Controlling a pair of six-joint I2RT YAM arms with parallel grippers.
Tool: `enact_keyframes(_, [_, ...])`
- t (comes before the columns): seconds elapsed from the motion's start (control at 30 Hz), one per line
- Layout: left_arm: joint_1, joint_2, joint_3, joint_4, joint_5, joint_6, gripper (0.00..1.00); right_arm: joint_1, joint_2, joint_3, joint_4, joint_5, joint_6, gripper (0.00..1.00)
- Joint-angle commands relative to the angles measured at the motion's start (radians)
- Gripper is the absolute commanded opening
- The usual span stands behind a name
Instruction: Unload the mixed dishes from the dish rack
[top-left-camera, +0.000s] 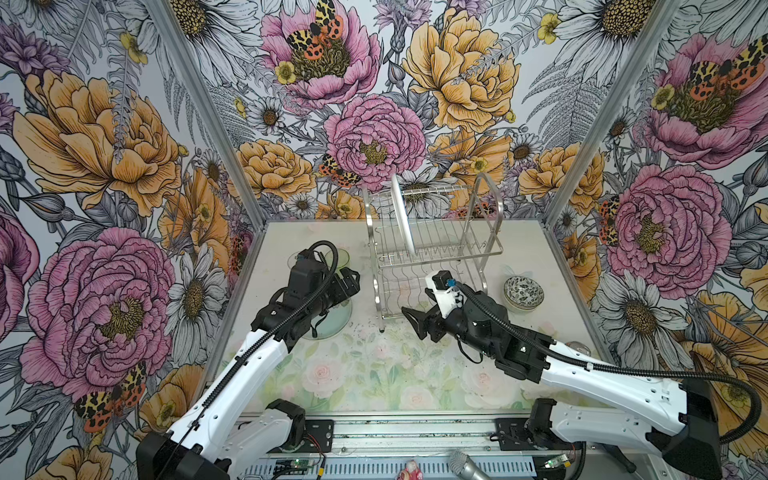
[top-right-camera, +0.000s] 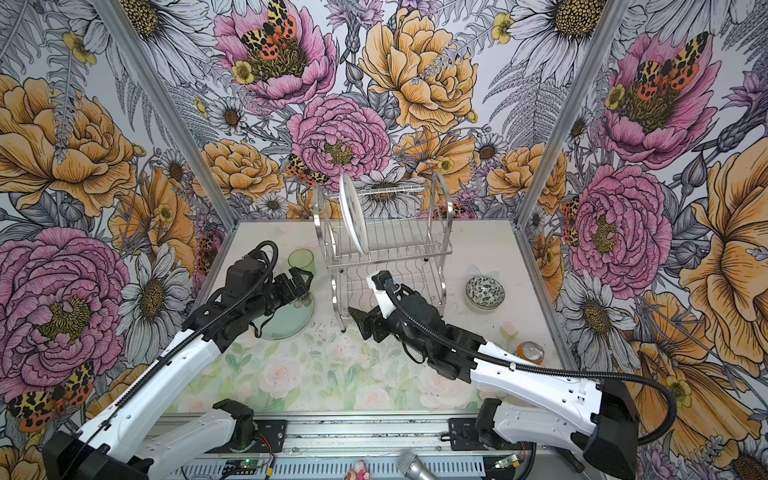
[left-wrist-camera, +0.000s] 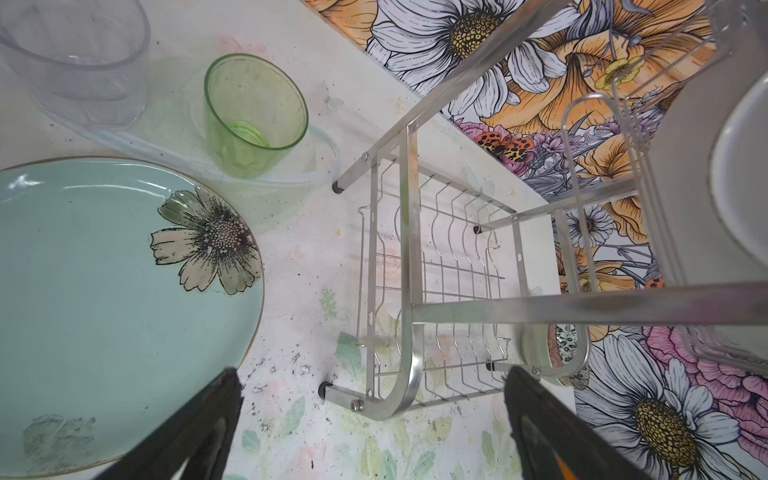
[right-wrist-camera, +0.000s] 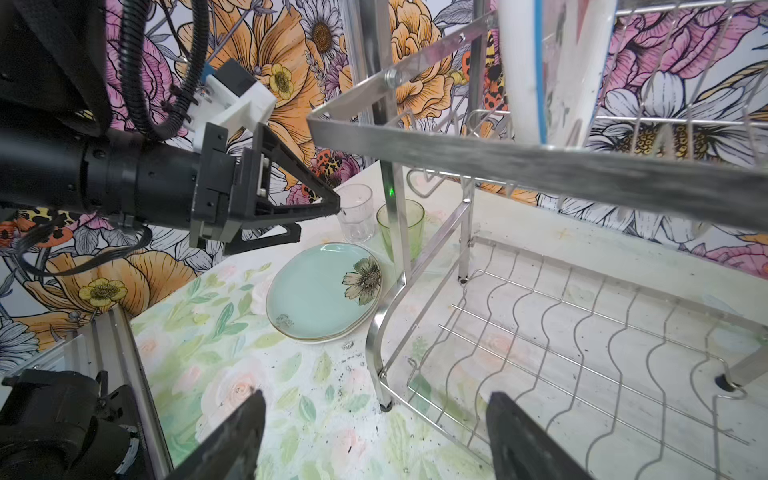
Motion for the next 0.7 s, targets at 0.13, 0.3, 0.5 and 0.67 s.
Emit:
enact_keyframes(0.13, [-0.015,0.054,0.055,0.075,-0.003,0.035,0.99,-0.007,-0.036,0.051,-0.021,-0.01,0.002,0.84])
enact_keyframes(0.3, [-0.028,0.065,0.057,0.095,0.015,0.042,0.99,-0.008,-0.056,0.058,-0.033,0.014,-0.009,0.84])
enact_keyframes(0.5, [-0.039,0.095,0.049,0.152,0.066,0.058,0.99,-0.013,-0.069,0.08,-0.049,0.017,-0.021,0.84])
enact_keyframes(0.67, [-0.048,0.14,0.073,0.183,0.068,0.068,0.99,-0.015,-0.068,0.107,-0.05,0.011,-0.022,0.84])
